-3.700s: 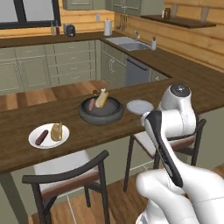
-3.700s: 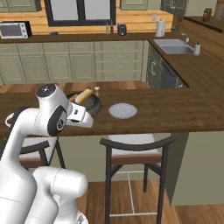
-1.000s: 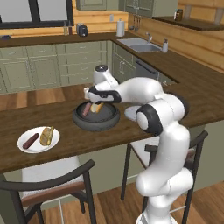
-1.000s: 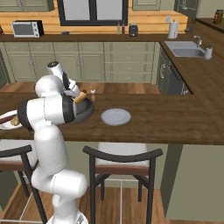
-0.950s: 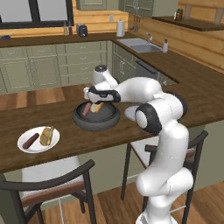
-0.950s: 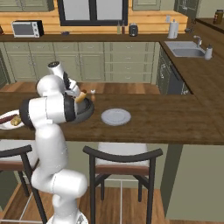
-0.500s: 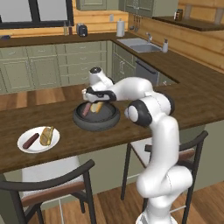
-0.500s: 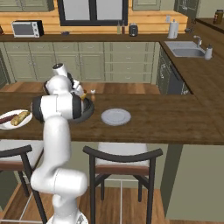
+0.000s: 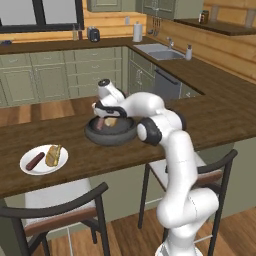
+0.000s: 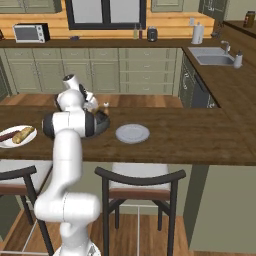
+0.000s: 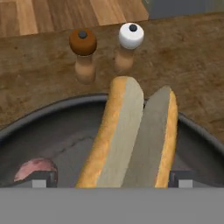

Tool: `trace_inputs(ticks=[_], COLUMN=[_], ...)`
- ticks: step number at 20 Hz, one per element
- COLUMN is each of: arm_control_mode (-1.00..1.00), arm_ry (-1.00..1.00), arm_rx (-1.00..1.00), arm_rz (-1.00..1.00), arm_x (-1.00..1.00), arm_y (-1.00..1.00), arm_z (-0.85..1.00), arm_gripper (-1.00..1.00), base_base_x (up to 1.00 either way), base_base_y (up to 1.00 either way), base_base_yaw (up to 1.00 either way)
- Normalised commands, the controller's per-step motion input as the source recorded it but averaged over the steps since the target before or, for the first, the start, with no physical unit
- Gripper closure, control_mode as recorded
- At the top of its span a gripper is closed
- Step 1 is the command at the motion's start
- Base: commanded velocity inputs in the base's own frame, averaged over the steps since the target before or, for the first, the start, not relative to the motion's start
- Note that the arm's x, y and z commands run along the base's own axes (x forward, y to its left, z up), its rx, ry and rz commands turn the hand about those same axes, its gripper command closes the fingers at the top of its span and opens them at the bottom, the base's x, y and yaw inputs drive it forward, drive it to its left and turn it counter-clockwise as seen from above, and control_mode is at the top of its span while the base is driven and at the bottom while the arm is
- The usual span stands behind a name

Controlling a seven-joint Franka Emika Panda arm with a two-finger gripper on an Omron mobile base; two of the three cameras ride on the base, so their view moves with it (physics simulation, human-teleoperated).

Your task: Place one bun and one sausage from the bowl on each plate.

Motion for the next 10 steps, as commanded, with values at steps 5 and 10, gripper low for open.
trace_inputs(ticks=[5,10], arm_control_mode=[-1.00,-1.00], arm_ry=[0.00,-0.08], arm_rx=[0.00,0.01], arm_rz=[-0.06,-0.13], arm_x=[-0.06,-0.98], arm_y=[-0.14,-0.49], arm_z=[-0.30,-0.60], arm_gripper=[-1.00,1.00], base_base_x=[0.00,0.00], base_base_y=[0.00,0.00], base_base_yaw=[0.00,0.00])
